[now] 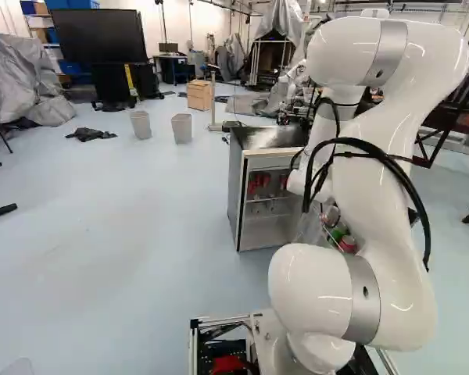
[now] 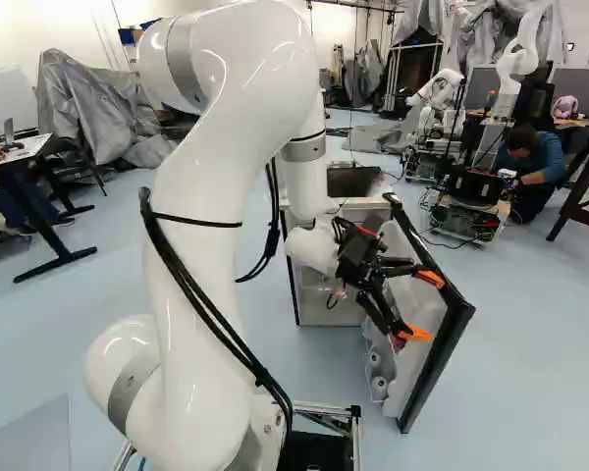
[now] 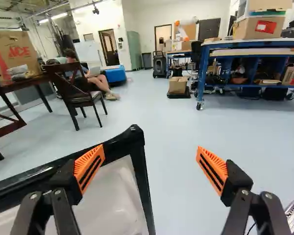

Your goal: Grab a drink from the fridge

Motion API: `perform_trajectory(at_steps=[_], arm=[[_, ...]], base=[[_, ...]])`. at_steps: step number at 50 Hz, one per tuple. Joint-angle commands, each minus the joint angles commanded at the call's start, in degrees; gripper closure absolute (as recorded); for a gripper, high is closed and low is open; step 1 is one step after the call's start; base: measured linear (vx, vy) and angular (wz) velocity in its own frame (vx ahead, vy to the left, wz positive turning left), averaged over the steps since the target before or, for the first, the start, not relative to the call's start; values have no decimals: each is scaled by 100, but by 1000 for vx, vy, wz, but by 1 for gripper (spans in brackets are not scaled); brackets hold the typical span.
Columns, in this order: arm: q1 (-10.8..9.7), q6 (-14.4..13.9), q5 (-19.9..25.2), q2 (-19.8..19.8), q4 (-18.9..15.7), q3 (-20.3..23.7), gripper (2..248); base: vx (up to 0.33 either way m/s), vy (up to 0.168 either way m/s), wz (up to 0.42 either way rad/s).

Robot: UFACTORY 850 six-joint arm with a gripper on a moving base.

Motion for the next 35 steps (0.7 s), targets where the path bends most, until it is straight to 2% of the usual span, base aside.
perform_trajectory(at_steps=[22,35], arm=[[-566,0,0,-341,0,-757,3],[-614,0,0,-358,-14,-794,3]], base=[[0,0,0],[0,0,0]])
